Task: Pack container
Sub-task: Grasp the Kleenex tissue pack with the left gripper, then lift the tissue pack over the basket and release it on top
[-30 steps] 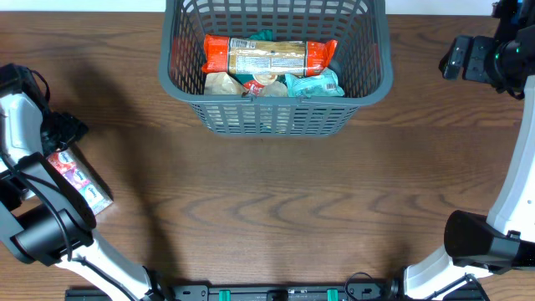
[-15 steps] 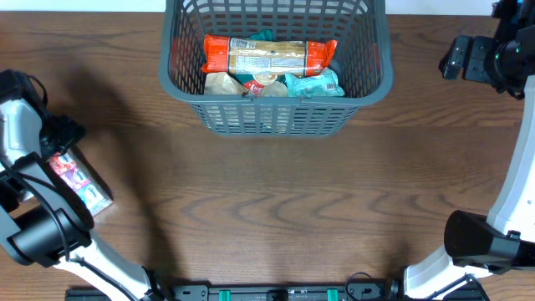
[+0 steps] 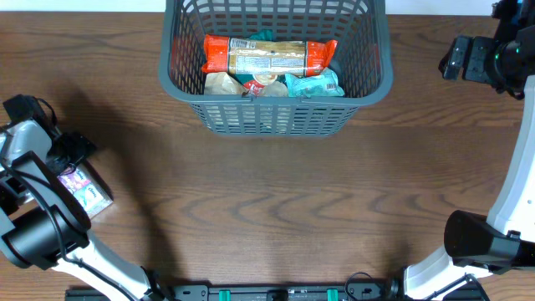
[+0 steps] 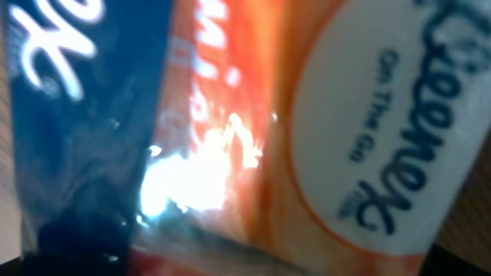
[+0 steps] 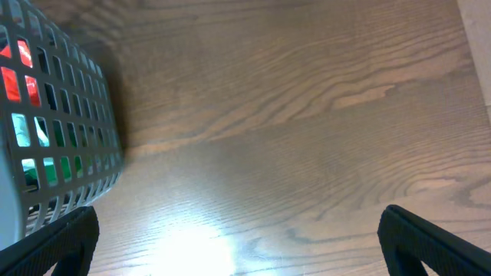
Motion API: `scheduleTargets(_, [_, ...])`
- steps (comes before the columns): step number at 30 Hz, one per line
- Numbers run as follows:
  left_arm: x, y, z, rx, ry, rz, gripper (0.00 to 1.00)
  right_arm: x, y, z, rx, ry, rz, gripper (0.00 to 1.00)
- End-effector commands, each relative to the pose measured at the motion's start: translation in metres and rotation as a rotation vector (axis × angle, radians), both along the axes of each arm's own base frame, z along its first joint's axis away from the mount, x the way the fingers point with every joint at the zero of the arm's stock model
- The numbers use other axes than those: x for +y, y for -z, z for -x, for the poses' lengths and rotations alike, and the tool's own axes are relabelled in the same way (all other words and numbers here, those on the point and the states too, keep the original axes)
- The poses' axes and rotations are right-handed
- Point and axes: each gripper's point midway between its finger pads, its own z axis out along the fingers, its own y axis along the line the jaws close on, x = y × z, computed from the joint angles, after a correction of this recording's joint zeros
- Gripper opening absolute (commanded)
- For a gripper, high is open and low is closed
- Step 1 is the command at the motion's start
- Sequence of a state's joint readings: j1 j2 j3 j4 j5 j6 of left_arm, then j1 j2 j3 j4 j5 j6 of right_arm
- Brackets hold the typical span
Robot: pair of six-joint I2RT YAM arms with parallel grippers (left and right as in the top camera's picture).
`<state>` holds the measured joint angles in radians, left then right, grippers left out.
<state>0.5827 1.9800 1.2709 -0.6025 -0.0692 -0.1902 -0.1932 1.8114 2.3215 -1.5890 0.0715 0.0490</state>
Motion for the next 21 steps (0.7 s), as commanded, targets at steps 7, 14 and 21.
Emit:
scheduleTargets(7, [-0.019,0.017,0.001,0.004,0.194,0.082,0.97,-0.003,0.004,0.002,0.021,0.004,-0.002,0.99])
scheduleTargets(14, [-0.026,0.018,0.001,-0.002,0.197,0.113,0.43,-0.002,0.006,0.006,0.038,0.004,-0.005,0.99])
scheduleTargets(21, [-0.044,0.015,-0.005,-0.056,0.204,0.212,0.13,-0.002,0.006,0.006,0.039,0.004,-0.006,0.99])
